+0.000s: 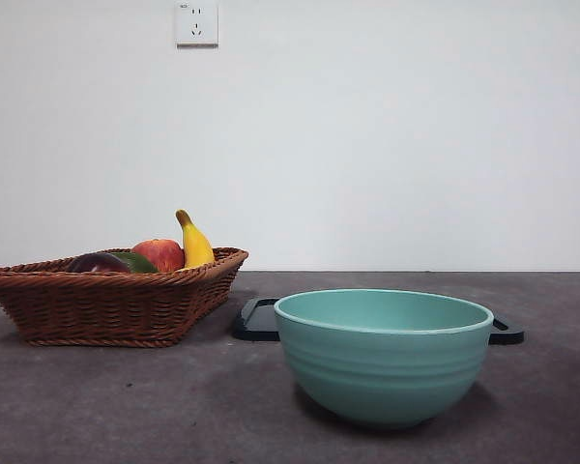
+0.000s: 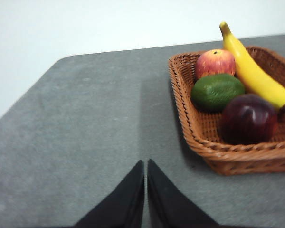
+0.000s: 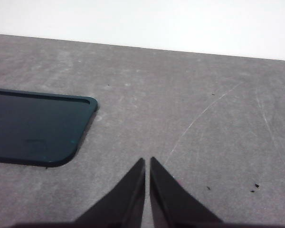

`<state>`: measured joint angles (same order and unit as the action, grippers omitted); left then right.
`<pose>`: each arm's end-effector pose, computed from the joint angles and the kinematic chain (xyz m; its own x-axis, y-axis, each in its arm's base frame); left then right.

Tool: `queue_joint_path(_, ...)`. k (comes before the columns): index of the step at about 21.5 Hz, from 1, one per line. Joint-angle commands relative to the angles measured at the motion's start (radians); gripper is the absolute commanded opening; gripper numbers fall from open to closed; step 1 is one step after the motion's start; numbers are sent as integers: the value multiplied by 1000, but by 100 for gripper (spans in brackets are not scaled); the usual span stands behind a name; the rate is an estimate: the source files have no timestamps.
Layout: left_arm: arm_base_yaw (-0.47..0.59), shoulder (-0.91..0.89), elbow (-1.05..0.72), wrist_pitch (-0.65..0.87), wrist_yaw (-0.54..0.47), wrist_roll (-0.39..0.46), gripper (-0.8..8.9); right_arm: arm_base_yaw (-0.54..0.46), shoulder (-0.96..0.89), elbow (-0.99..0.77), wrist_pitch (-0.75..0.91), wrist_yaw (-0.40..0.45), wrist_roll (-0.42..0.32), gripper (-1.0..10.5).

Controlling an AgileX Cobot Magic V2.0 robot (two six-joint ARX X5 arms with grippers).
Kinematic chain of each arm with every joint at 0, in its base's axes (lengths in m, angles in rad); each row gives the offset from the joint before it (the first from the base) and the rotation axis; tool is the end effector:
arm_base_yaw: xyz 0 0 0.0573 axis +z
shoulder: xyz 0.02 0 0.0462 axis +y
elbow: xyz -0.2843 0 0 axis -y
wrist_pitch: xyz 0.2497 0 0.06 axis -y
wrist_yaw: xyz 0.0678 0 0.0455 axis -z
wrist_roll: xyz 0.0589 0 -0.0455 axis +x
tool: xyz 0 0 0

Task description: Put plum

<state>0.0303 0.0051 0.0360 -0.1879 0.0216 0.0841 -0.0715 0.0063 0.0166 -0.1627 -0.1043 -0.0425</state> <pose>0.1085 0.0020 0.1528 0.9877 0.0083 -0.1563 0.0042 0.9968 0.0796 0.1098 -0.0017 0.1487 0.9880 0.0336 -0.1510 -0.0380 0.9989 -0.0262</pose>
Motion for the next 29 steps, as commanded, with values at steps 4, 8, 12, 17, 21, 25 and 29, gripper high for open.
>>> queue_joint_path(4,2,-2,-13,2,-3,-300,8,-1,-3,-5,10,-36,158,7)
queue_joint_path(8,2,-2,-13,2,-3,-354,8,-1,-3,-4,1,-26,226,7)
queue_joint_path(12,2,-2,-13,0,8,-420,8,-1,-3,-3,4,-27,294,7)
queue_joint_path(17,2,-2,-4,-4,59,-468,8,-1,-3,6,2,-56,371,6)
queue_joint_path(21,2,-2,27,-32,65,-491,8,-1,-2,47,-4,-56,410,7)
queue_joint_path(25,2,5,82,-74,66,-494,9,-1,-1,117,-26,-55,409,7)
queue_joint_path(29,2,31,164,-113,65,-493,9,-1,33,206,-62,-56,397,6)
